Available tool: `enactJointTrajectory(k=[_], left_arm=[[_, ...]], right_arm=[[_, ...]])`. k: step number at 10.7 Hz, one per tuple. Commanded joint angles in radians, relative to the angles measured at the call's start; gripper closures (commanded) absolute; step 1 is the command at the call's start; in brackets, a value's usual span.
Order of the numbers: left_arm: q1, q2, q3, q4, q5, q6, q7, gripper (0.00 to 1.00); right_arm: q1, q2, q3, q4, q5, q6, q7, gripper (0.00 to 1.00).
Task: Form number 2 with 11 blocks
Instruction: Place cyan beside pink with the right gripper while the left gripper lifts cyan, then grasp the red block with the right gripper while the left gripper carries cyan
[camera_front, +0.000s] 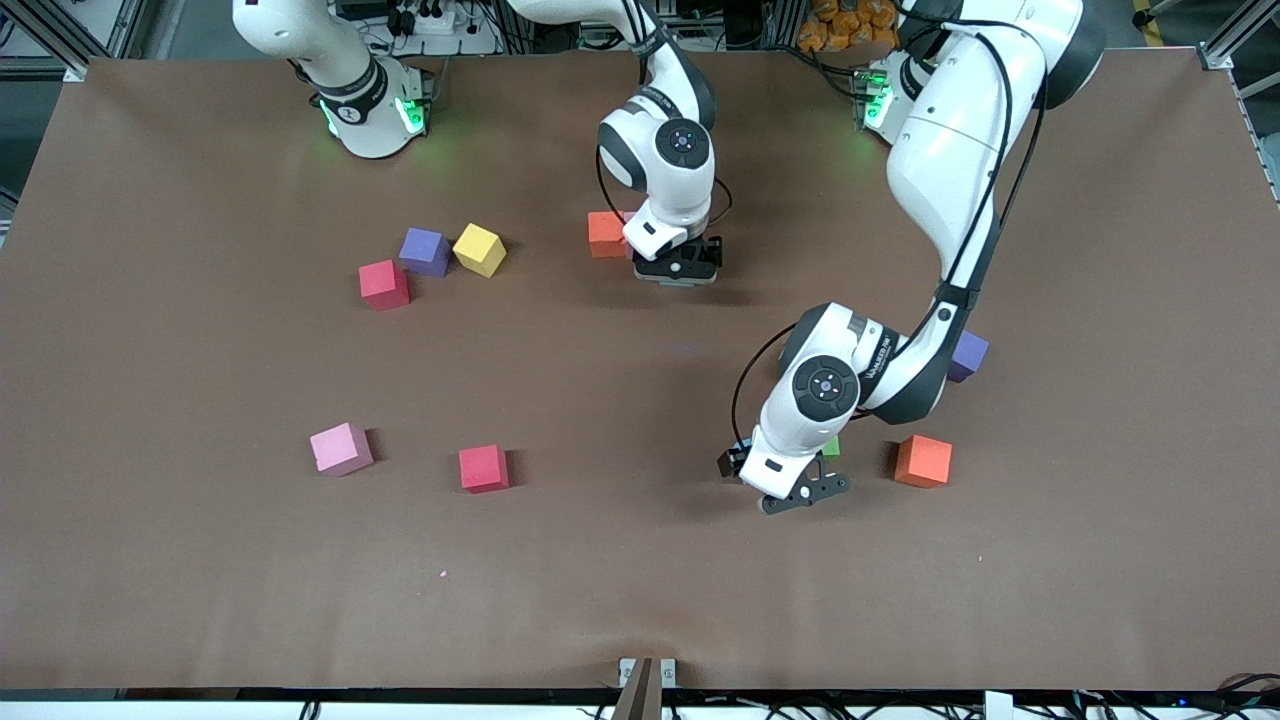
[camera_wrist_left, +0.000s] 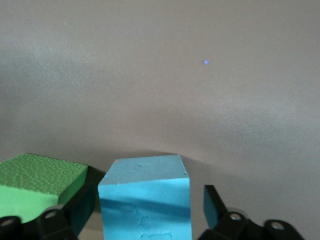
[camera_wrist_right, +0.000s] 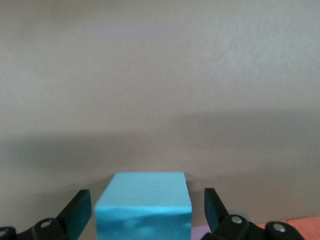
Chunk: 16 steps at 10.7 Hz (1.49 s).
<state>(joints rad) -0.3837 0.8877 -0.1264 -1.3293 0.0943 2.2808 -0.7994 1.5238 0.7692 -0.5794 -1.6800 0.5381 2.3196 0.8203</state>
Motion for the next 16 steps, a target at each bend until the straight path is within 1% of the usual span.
enactJointTrajectory(k=[1,2,3,4,5,6,8,10,11,12,13,14,15,16], left_arm=[[-0.011,0.014,0.007,0.019,-0.016,0.005,-0.01,0.41],[-0.012,0.013,0.005,0.013,-0.016,0.003,-0.011,0.53],[-0.024,0.005,0.005,0.012,-0.016,0.003,-0.011,0.59],[-0.026,-0.013,0.001,-0.02,-0.019,-0.003,-0.015,0.6],[-0.021,-0.045,-0.021,-0.062,-0.018,-0.003,-0.042,0.59],[-0.03,-0.07,-0.025,-0.097,-0.015,-0.003,-0.07,0.59],[-0.072,-0.14,-0.025,-0.192,-0.005,-0.003,-0.098,0.59],[-0.077,-0.249,-0.033,-0.339,-0.004,0.006,-0.099,0.59],[-0.081,-0.291,-0.035,-0.391,-0.004,0.009,-0.101,0.59],[-0.092,-0.321,-0.051,-0.434,-0.004,0.009,-0.104,0.59],[-0.098,-0.332,-0.067,-0.453,-0.004,0.009,-0.127,0.59],[-0.119,-0.331,-0.076,-0.459,-0.002,0.012,-0.148,0.58],[-0.145,-0.325,-0.076,-0.459,-0.002,0.028,-0.153,0.55],[-0.164,-0.32,-0.076,-0.473,-0.002,0.06,-0.159,0.57]], right_arm=[[0.029,-0.03,-0.065,-0.006,-0.02,-0.032,0.028,0.0],[0.036,-0.036,-0.112,-0.001,-0.02,-0.083,0.02,0.0],[0.05,-0.039,-0.179,-0.001,-0.02,-0.124,-0.009,0.0],[0.053,-0.039,-0.235,-0.001,-0.02,-0.161,-0.054,0.0],[0.041,-0.036,-0.282,-0.001,-0.02,-0.181,-0.119,0.0],[0.021,-0.036,-0.321,-0.001,-0.02,-0.193,-0.195,0.0],[-0.071,-0.036,-0.33,0.014,-0.017,-0.233,-0.352,0.0],[-0.192,-0.027,-0.321,0.049,-0.013,-0.232,-0.51,0.0],[-0.248,-0.024,-0.315,0.057,-0.013,-0.23,-0.602,0.0],[-0.296,-0.018,-0.313,0.057,-0.015,-0.226,-0.713,0.0],[-0.36,-0.007,-0.306,0.059,-0.007,-0.218,-0.822,0.0],[-0.445,-0.004,-0.254,0.068,0.0,-0.2,-0.899,0.0],[-0.553,-0.004,-0.166,0.113,0.0,-0.194,-0.93,0.0],[-0.65,-0.004,-0.069,0.17,-0.01,-0.194,-0.932,0.0]])
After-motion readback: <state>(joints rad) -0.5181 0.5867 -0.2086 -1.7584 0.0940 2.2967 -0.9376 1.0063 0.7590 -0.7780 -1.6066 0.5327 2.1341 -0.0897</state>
